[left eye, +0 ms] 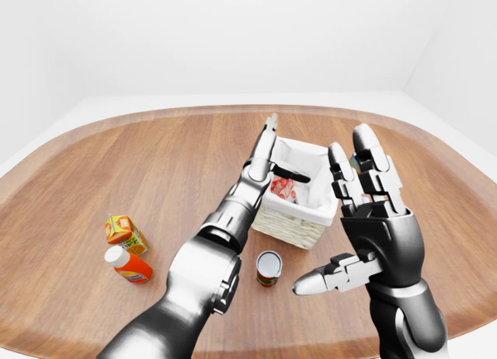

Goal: Pick the milk and place it in the basket.

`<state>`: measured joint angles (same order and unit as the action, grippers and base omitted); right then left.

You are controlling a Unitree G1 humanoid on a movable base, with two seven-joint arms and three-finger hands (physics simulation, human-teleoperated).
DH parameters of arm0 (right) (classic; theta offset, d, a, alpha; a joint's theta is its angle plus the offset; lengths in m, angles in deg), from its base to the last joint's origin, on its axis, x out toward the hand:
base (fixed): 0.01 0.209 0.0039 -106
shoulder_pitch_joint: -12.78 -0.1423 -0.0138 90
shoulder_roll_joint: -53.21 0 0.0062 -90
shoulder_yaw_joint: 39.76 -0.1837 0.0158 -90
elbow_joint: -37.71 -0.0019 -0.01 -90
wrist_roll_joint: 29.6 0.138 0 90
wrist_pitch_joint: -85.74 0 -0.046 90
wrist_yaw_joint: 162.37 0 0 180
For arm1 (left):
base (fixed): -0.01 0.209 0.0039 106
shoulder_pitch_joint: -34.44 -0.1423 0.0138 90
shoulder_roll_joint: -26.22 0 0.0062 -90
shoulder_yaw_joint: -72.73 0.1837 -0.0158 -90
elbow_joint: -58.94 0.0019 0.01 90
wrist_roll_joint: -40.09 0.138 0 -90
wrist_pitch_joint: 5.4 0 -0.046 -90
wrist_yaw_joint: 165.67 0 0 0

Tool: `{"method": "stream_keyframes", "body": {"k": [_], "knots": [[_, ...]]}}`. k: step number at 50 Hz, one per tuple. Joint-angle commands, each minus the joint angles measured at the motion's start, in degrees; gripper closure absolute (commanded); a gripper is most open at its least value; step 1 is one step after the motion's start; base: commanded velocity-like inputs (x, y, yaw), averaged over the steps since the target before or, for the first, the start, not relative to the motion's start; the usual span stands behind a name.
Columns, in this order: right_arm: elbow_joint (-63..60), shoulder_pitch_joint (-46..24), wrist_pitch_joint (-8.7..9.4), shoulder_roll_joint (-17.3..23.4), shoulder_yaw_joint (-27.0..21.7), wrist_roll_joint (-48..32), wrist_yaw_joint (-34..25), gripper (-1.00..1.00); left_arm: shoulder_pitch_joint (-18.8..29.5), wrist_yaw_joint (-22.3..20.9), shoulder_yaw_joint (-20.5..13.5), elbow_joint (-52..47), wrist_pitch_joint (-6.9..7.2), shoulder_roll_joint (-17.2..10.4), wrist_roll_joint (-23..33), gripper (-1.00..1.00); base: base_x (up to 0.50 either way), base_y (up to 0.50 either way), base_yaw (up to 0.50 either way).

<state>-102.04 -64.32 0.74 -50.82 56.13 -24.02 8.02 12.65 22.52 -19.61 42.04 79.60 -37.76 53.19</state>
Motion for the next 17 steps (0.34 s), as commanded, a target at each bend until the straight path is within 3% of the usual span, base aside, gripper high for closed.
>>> {"method": "stream_keyframes", "body": {"k": [1,12,17], "knots": [[0.22,-0.02,0.0,0.02,0.19,-0.05,0.04,-1.0,0.44,-0.72,-0.36,-3.85,0.0,-0.49,-5.33,-1.0,0.0,0.0,0.0],[0.72,-0.13,0.0,0.08,0.44,-0.31,0.09,-1.0,-5.93,-4.46,1.65,-16.64,0.0,-1.2,-13.77,-1.0,0.0,0.0,0.0],[1.38,-0.61,0.0,0.04,-0.07,-0.2,0.01,-1.0,-8.34,-6.13,0.54,-24.17,0.0,-1.27,-23.36,-1.0,0.0,0.0,0.0]]}}
